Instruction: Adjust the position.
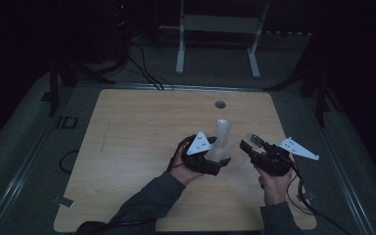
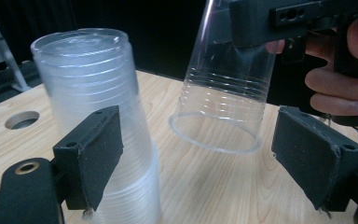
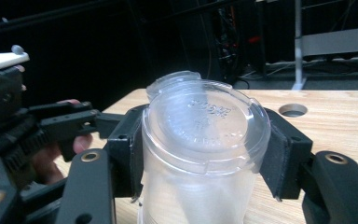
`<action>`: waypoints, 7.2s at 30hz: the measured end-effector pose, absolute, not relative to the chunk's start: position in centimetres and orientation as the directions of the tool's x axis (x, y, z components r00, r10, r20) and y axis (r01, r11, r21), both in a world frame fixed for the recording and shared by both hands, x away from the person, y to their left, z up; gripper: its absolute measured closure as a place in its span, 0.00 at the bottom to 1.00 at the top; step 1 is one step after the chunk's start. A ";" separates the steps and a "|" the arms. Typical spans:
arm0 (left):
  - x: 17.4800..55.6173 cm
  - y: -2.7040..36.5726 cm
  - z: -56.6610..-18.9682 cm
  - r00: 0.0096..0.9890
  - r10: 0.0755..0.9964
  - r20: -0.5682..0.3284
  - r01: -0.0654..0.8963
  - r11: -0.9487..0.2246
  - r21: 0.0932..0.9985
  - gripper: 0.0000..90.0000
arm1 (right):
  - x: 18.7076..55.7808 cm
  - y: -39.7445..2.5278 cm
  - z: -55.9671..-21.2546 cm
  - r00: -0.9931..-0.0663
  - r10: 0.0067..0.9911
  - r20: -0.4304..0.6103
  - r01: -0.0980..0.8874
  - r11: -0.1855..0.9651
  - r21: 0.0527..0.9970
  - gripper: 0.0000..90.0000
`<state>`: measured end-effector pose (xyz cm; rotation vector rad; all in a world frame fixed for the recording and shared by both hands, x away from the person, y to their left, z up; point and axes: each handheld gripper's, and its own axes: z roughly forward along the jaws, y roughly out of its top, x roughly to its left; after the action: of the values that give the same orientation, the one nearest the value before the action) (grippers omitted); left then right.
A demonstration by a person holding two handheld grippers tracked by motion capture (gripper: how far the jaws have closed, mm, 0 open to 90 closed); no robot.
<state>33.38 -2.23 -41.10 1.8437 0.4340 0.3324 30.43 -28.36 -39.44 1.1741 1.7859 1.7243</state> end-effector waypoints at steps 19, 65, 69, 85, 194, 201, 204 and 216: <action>33.0 -4.4 -40.8 0.910 0.413 0.027 0.097 -0.276 0.956 0.22 | 30.4 -27.5 -39.9 -0.600 0.730 0.329 0.317 -0.160 0.935 0.45; 33.1 -3.3 -41.2 0.911 0.411 0.038 0.099 -0.306 0.947 0.36 | 29.0 -28.3 -39.3 -0.705 0.661 0.256 0.290 -0.061 0.955 0.35; 33.2 -2.7 -41.1 0.908 0.418 0.040 0.101 -0.310 0.945 0.36 | 28.9 -28.4 -39.3 -0.711 0.669 0.215 0.283 -0.007 0.959 0.35; 33.5 -1.7 -40.6 0.916 0.398 0.048 0.097 -0.337 0.936 0.36 | 29.9 -29.5 -38.9 -0.683 0.726 0.083 0.278 0.153 0.948 0.38; 34.1 -3.1 -40.6 0.949 0.205 0.239 -0.026 -0.705 0.709 0.36 | 31.7 -25.0 -35.0 -0.900 0.331 -0.283 0.147 0.842 0.519 0.33; 34.0 -3.3 -40.7 0.950 0.187 0.249 -0.039 -0.720 0.693 0.36 | 31.9 -24.4 -35.3 -0.913 0.300 -0.277 0.138 0.865 0.482 0.33; 33.9 -3.4 -40.6 0.951 0.177 0.254 -0.046 -0.730 0.682 0.36 | 31.9 -24.1 -35.4 -0.919 0.284 -0.272 0.132 0.875 0.466 0.33; 33.6 -3.9 -40.8 0.958 0.139 0.249 -0.064 -0.745 0.664 0.36 | 32.1 -23.3 -35.7 -0.938 0.240 -0.252 0.116 0.898 0.424 0.33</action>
<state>33.62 -3.95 -40.80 2.3840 0.0525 0.3691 32.05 -23.26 -35.74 0.2651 2.7643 0.5905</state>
